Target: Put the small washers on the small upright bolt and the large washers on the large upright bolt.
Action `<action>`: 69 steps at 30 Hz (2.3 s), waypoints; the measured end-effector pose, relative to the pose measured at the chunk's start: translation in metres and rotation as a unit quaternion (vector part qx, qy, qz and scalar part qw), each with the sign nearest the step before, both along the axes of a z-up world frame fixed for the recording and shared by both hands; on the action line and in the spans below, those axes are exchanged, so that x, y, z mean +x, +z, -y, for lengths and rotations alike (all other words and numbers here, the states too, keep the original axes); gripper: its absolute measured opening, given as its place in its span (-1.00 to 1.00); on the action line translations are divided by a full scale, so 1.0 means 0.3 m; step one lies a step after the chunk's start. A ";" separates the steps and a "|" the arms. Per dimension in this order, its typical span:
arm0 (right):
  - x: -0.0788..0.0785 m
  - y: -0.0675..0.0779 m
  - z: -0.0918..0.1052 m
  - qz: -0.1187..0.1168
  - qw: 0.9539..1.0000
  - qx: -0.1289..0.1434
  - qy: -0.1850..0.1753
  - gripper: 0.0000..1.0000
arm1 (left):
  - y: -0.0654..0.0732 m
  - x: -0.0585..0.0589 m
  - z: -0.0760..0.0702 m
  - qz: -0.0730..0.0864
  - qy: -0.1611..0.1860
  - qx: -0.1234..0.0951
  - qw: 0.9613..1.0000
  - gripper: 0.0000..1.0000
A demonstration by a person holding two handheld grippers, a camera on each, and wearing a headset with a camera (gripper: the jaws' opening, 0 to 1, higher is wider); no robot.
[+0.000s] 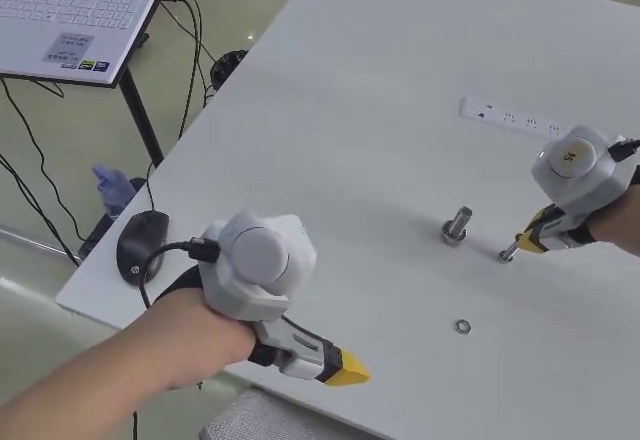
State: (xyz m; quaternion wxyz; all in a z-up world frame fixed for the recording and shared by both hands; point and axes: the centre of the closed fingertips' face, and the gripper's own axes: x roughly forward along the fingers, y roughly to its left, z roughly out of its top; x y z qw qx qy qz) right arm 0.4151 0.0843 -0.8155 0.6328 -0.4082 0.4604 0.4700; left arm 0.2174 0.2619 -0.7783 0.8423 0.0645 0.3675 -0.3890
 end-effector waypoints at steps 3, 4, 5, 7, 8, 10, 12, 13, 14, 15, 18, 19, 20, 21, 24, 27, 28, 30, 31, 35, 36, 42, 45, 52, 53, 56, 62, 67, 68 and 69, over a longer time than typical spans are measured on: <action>0.002 -0.009 0.001 0.000 1.000 -0.003 0.002 -0.74 | -0.001 0.001 0.003 0.000 -0.001 -0.002 1.000 0.80; 0.003 -0.014 0.002 0.001 1.000 -0.006 0.004 -0.74 | -0.004 0.001 0.003 0.000 -0.002 0.000 1.000 0.80; 0.003 -0.016 0.002 0.001 1.000 -0.007 0.006 -0.74 | -0.007 0.000 0.002 -0.001 -0.003 0.002 1.000 0.80; 0.003 -0.021 0.001 -0.001 1.000 -0.008 0.007 -0.74 | -0.011 -0.002 0.002 -0.003 -0.004 0.001 1.000 0.79; 0.002 -0.026 0.001 -0.002 1.000 -0.010 0.007 -0.74 | -0.016 -0.003 0.002 -0.005 -0.004 0.001 1.000 0.79; 0.001 -0.035 -0.001 -0.002 1.000 -0.012 0.011 -0.74 | -0.021 -0.005 0.002 -0.007 -0.005 0.002 1.000 0.78; 0.001 -0.043 -0.002 -0.003 1.000 -0.014 0.012 -0.74 | -0.024 -0.005 0.004 -0.009 -0.005 0.000 1.000 0.78; 0.001 -0.047 -0.003 -0.004 1.000 -0.014 0.013 -0.74 | -0.025 -0.004 0.005 -0.009 -0.004 0.000 1.000 0.77; 0.001 -0.050 -0.003 -0.004 1.000 -0.014 0.013 -0.74 | -0.025 -0.004 0.005 -0.009 -0.004 0.000 1.000 0.77; -0.002 -0.056 -0.005 -0.006 1.000 -0.014 0.013 -0.74 | -0.026 -0.003 0.005 -0.010 -0.004 0.000 1.000 0.77; -0.001 -0.069 -0.004 -0.006 1.000 -0.017 0.016 -0.74 | -0.029 -0.001 0.003 -0.009 0.000 -0.001 1.000 0.77; -0.001 -0.071 -0.004 -0.006 1.000 -0.017 0.016 -0.74 | -0.031 -0.001 0.002 -0.010 0.001 -0.001 1.000 0.76; 0.000 -0.073 -0.004 -0.007 1.000 -0.017 0.015 -0.74 | -0.035 -0.003 0.000 -0.012 0.002 -0.001 1.000 0.76; -0.001 -0.075 -0.005 -0.007 1.000 -0.017 0.015 -0.74 | -0.037 -0.004 0.000 -0.013 0.002 -0.001 1.000 0.76; -0.001 -0.085 -0.006 -0.008 1.000 -0.018 0.017 -0.74 | -0.044 -0.010 0.000 -0.016 0.002 -0.001 1.000 0.75; -0.003 -0.104 -0.006 -0.012 0.999 -0.022 0.022 -0.74 | -0.051 -0.014 -0.002 -0.020 0.003 0.000 1.000 0.74; -0.004 -0.108 -0.006 -0.013 0.999 -0.023 0.023 -0.74 | -0.052 -0.014 -0.002 -0.020 0.003 0.000 1.000 0.74; -0.003 -0.117 -0.006 -0.014 0.999 -0.025 0.025 -0.74 | -0.053 -0.015 -0.004 -0.021 0.005 -0.002 1.000 0.74; -0.003 -0.120 -0.006 -0.015 0.999 -0.026 0.025 -0.74 | -0.054 -0.014 -0.004 -0.021 0.006 -0.003 1.000 0.74; -0.004 -0.132 -0.007 -0.018 0.999 -0.029 0.026 -0.74 | -0.055 -0.019 -0.004 -0.025 0.007 -0.005 1.000 0.74; -0.004 -0.134 -0.007 -0.019 0.999 -0.030 0.026 -0.74 | -0.054 -0.020 -0.004 -0.025 0.006 -0.004 1.000 0.73; -0.008 -0.140 -0.005 -0.022 0.999 -0.034 0.027 -0.74 | -0.043 -0.008 -0.008 -0.025 0.010 -0.015 1.000 0.73; -0.009 -0.138 -0.006 -0.022 0.999 -0.034 0.030 -0.74 | -0.045 -0.008 -0.005 -0.025 0.008 -0.016 1.000 0.72; -0.010 -0.139 -0.005 -0.018 0.999 -0.038 0.034 -0.73 | -0.041 -0.011 -0.002 -0.021 0.008 -0.014 1.000 0.73; -0.010 -0.139 -0.004 -0.018 0.999 -0.038 0.034 -0.73 | -0.039 -0.010 -0.002 -0.020 0.008 -0.014 1.000 0.73; -0.009 -0.139 -0.003 -0.019 0.999 -0.036 0.034 -0.72 | -0.036 -0.011 -0.003 -0.021 0.008 -0.013 1.000 0.73; -0.010 -0.140 -0.003 -0.018 0.999 -0.034 0.034 -0.72 | -0.033 -0.007 0.000 -0.016 0.011 -0.016 1.000 0.75; -0.008 -0.142 -0.004 -0.018 0.999 -0.032 0.035 -0.67 | -0.039 -0.005 -0.004 -0.006 0.004 0.000 1.000 0.79; -0.004 -0.143 -0.002 -0.015 0.999 -0.033 0.036 -0.62 | -0.035 0.001 -0.005 -0.001 0.006 -0.002 1.000 0.81; -0.003 -0.144 0.000 -0.013 0.999 -0.034 0.039 -0.58 | -0.032 0.003 -0.007 0.001 0.008 -0.003 1.000 0.82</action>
